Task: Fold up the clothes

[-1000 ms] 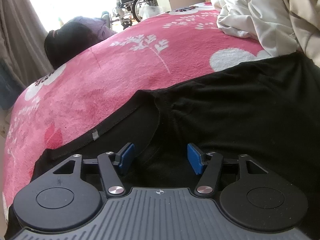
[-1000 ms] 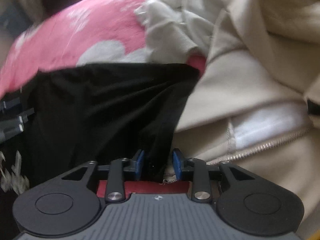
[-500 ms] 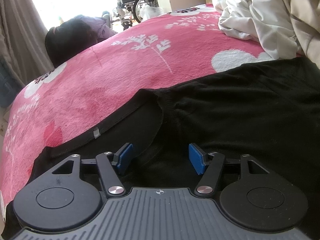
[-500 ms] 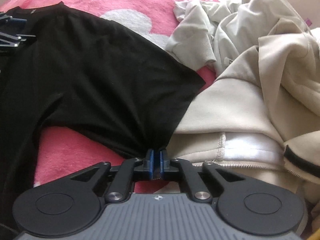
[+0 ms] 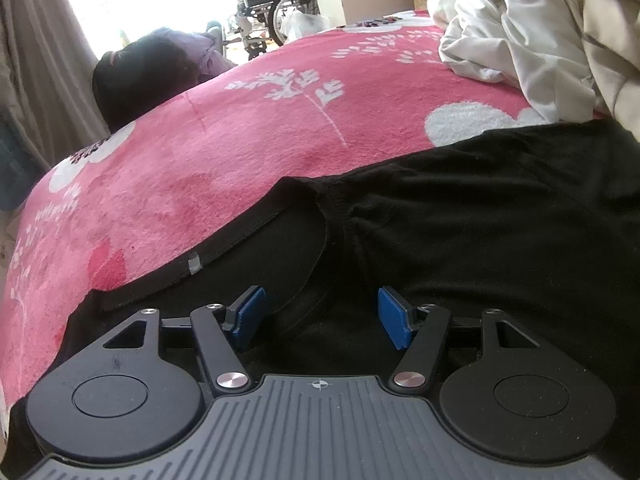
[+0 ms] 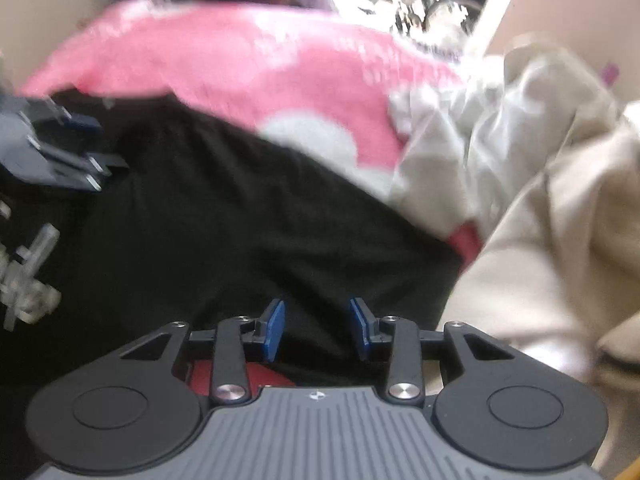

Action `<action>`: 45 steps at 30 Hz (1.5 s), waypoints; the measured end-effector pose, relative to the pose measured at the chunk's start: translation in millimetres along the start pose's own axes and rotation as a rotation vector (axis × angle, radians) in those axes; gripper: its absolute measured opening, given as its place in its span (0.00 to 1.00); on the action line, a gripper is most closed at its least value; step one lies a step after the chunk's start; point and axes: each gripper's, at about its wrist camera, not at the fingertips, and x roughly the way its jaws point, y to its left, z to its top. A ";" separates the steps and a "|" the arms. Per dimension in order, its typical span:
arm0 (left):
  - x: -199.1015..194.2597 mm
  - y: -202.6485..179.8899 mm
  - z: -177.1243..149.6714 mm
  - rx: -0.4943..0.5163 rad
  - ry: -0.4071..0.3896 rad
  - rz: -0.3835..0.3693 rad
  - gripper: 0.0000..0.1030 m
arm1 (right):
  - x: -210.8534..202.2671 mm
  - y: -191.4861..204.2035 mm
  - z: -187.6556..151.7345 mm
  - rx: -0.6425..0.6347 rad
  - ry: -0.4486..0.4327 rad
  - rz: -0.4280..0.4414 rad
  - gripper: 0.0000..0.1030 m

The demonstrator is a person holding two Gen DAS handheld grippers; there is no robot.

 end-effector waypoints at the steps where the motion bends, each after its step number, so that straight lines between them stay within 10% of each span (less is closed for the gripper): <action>1: -2.2 2.5 0.2 -0.011 -0.009 -0.001 0.61 | 7.5 -4.5 -7.9 0.043 0.007 0.021 0.37; 12: -93.9 128.9 7.3 -0.445 -0.184 -0.061 0.61 | -34.8 -16.3 8.6 0.202 -0.165 0.188 0.37; 27: -135.9 270.4 -122.1 -0.544 0.013 0.196 0.61 | -20.0 106.2 20.4 -0.055 -0.133 0.368 0.29; 40: -60.3 255.5 -84.5 -0.283 0.044 0.037 0.61 | -2.5 123.1 16.8 -0.046 -0.056 0.363 0.29; 45: -42.3 255.3 -88.4 -0.234 0.104 0.024 0.41 | -2.0 124.6 17.0 -0.048 -0.055 0.358 0.29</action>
